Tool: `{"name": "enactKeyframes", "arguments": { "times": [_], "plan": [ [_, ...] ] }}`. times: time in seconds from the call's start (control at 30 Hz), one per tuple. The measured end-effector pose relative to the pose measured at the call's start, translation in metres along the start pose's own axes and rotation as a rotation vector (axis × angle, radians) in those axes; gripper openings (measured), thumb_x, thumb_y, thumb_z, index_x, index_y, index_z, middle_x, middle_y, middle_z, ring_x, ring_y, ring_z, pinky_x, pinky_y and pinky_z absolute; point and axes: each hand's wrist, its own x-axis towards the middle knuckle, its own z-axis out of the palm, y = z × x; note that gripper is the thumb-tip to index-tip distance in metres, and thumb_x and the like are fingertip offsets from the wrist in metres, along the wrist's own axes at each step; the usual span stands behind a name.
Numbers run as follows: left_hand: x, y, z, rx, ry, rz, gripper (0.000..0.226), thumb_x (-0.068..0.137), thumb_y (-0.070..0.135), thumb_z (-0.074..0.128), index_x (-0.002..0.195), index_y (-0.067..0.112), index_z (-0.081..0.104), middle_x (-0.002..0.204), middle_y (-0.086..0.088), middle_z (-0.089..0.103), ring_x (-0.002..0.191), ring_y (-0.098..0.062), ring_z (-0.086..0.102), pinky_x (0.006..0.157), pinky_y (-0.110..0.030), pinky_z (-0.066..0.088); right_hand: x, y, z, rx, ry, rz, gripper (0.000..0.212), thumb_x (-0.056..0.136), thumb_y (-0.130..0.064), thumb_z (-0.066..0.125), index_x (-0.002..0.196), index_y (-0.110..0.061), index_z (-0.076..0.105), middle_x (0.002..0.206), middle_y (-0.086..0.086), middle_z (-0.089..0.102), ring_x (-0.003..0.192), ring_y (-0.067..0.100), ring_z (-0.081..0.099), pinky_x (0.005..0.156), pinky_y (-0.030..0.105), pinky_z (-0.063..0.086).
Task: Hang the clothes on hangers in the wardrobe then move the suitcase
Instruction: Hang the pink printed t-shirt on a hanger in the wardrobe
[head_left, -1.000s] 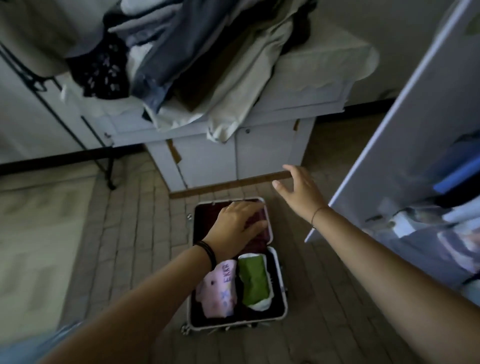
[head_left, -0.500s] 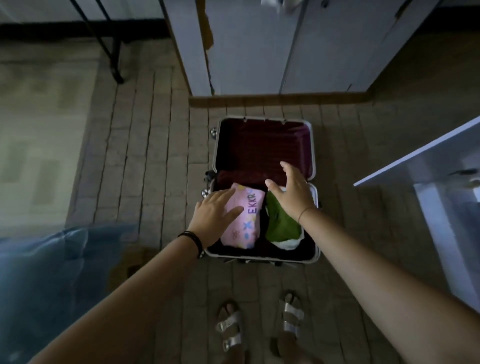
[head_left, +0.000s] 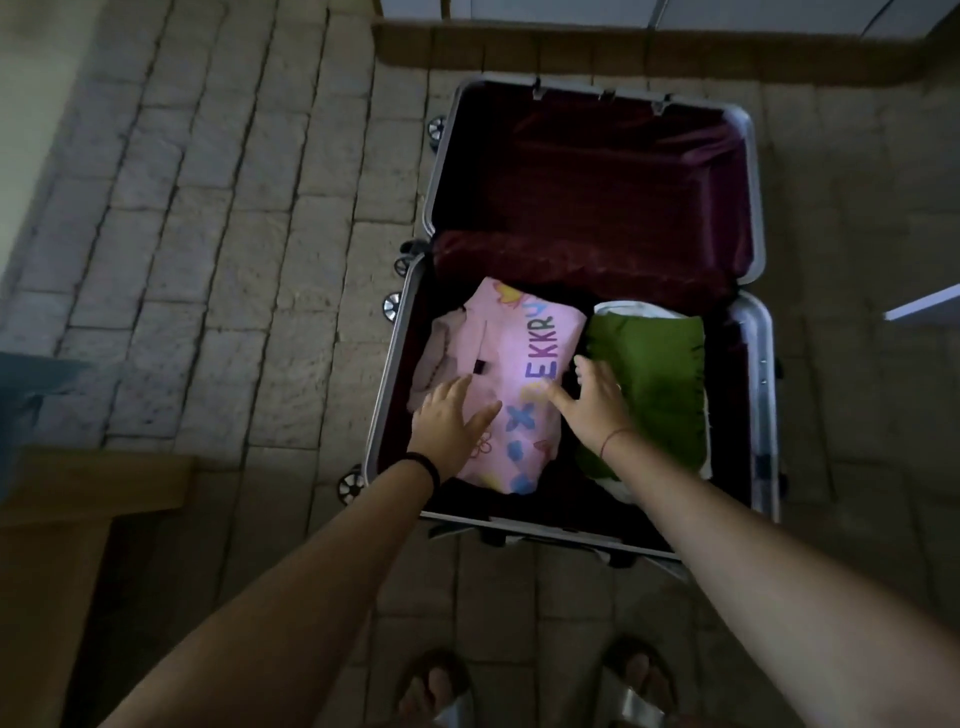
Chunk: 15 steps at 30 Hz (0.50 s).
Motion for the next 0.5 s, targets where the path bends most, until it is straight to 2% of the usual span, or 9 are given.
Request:
{"name": "enactKeyframes", "arguments": {
  "times": [0.13,0.2,0.27,0.33,0.4,0.5],
  "plan": [
    [0.047,-0.021,0.027,-0.137,0.002,-0.079,0.077,0.09,0.051,0.05,0.149,0.012,0.019,0.153,-0.013,0.025,0.14,-0.028,0.025,0.112,-0.042,0.024,0.041,0.025,0.036,0.049,-0.018,0.053,0.057,0.082,-0.052,0.061,0.111,-0.004,0.056,0.118,0.017,0.053,0.111,0.033,0.053,0.095,0.041,0.044],
    [0.064,-0.026,0.033,-0.258,0.014,-0.126,0.077,0.089,0.05,0.052,0.147,0.01,0.022,0.15,-0.014,0.032,0.137,-0.028,0.032,0.11,-0.039,0.029,0.053,0.027,0.046,0.137,0.007,0.06,0.052,0.079,-0.051,0.066,0.099,-0.004,0.058,0.112,0.016,0.055,0.106,0.032,0.055,0.091,0.041,0.046],
    [0.074,-0.028,0.037,-0.326,0.038,-0.165,0.072,0.088,0.051,0.054,0.141,0.008,0.03,0.143,-0.014,0.041,0.13,-0.029,0.041,0.105,-0.036,0.034,0.058,0.024,0.05,0.189,0.106,0.017,0.044,0.076,-0.044,0.071,0.09,-0.005,0.057,0.108,0.014,0.052,0.101,0.03,0.055,0.089,0.039,0.045],
    [0.078,-0.028,0.04,-0.388,0.063,-0.171,0.065,0.088,0.049,0.056,0.134,0.006,0.038,0.135,-0.016,0.049,0.124,-0.029,0.047,0.096,-0.031,0.037,0.058,0.018,0.051,0.261,0.186,-0.032,0.045,0.074,-0.038,0.075,0.098,-0.006,0.057,0.111,0.012,0.052,0.102,0.025,0.054,0.09,0.036,0.045],
    [0.076,-0.026,0.039,-0.451,0.069,-0.161,0.063,0.088,0.049,0.056,0.132,0.006,0.041,0.134,-0.015,0.05,0.125,-0.028,0.047,0.094,-0.027,0.035,0.059,0.011,0.053,0.431,0.142,-0.025,0.057,0.072,-0.034,0.078,0.117,-0.01,0.052,0.116,0.006,0.058,0.102,0.019,0.059,0.088,0.035,0.05],
    [0.074,-0.025,0.037,-0.513,0.06,-0.127,0.076,0.086,0.054,0.056,0.144,0.009,0.034,0.143,-0.005,0.043,0.135,-0.022,0.038,0.11,-0.031,0.03,0.062,0.003,0.057,0.757,0.04,0.125,0.075,0.069,-0.035,0.082,0.13,-0.013,0.044,0.115,0.005,0.064,0.095,0.018,0.067,0.075,0.034,0.059]
  ]
}}
